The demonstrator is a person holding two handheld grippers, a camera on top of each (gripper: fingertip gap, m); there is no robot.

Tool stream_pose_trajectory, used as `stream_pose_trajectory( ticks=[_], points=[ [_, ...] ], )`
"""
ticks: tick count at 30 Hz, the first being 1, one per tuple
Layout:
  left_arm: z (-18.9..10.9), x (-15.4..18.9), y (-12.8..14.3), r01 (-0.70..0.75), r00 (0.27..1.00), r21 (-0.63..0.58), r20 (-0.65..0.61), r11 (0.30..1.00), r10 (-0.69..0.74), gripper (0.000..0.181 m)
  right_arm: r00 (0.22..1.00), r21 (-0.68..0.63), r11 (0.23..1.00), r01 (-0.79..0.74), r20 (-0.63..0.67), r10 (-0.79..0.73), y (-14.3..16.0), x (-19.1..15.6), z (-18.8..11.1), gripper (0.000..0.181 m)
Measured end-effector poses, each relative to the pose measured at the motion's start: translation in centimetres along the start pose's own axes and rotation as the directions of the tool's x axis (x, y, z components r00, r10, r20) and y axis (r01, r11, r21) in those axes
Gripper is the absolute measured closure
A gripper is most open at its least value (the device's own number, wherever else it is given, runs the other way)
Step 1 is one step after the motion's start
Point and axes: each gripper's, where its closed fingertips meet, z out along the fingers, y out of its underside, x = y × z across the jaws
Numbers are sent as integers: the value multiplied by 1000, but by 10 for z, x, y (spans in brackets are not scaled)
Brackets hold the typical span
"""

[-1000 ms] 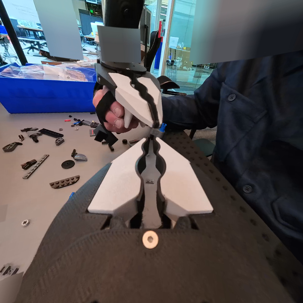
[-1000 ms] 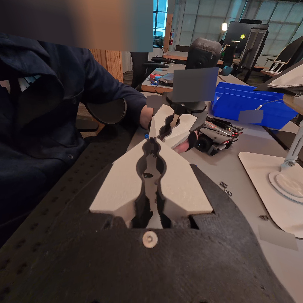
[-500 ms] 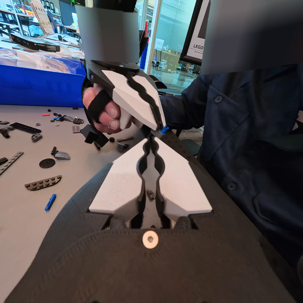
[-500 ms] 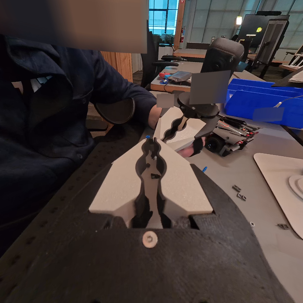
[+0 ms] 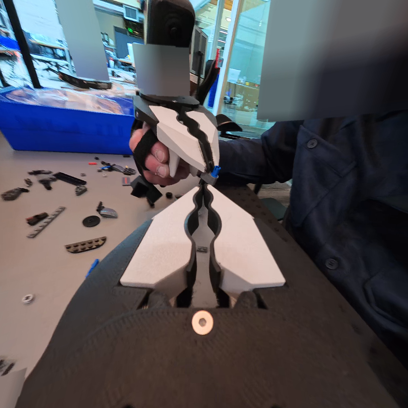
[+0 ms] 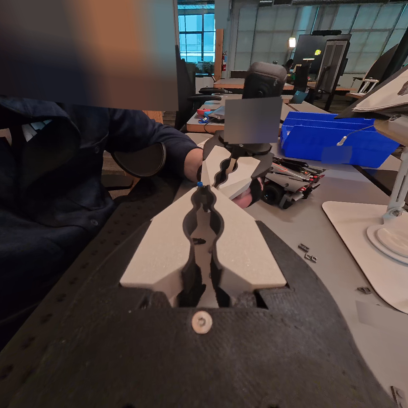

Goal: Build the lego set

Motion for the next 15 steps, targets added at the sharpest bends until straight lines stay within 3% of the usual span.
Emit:
stream_pose_trajectory(
  ticks=[9,15],
  points=[
    [-2,-9,-2,-49,995,-4,83,999,49,181,999,4,1000,-22,-32,22,0,7,-3,181],
    [-9,-20,-8,-109,977,5,184,994,106,169,996,14,1000,-19,-88,20,-3,16,-9,181]
  ],
)
